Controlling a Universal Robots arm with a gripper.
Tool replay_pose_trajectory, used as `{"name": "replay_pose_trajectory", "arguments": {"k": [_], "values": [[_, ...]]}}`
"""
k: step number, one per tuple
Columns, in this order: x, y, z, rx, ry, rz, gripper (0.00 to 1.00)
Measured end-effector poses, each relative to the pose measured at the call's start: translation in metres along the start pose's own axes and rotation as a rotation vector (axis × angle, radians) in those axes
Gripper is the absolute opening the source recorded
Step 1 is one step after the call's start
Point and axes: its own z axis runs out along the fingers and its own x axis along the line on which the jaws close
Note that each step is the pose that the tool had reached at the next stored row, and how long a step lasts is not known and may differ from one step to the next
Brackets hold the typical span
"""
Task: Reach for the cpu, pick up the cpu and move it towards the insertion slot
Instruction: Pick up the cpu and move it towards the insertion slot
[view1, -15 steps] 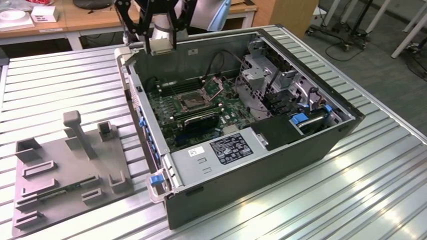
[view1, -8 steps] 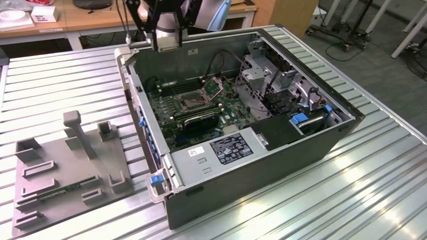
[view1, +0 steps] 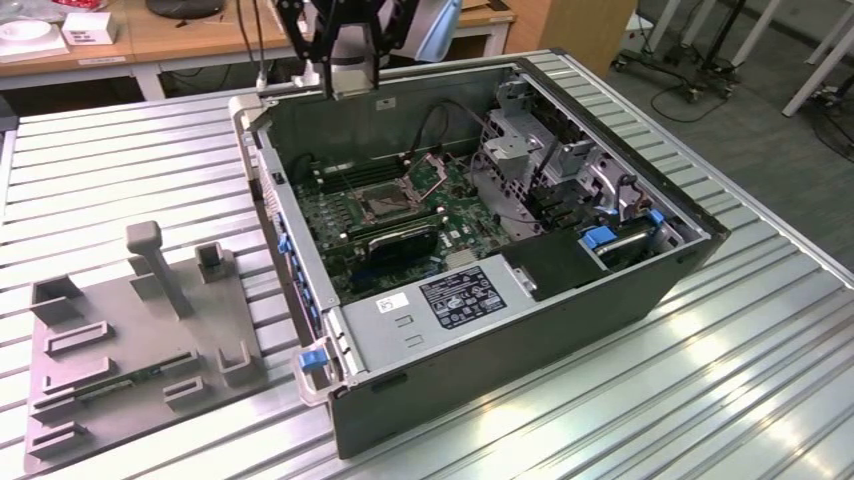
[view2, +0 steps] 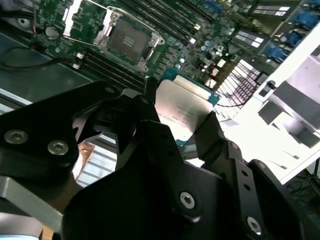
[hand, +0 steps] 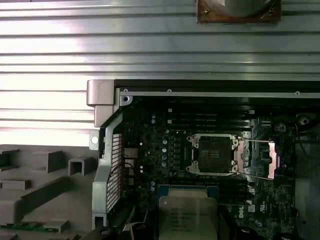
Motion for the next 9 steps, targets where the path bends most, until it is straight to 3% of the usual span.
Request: {"name": "replay_pose_trajectory", "arguments": {"k": [9], "values": [[-0.023, 0.0085, 0.007, 0.0, 0.0, 0.005, 0.55]]}}
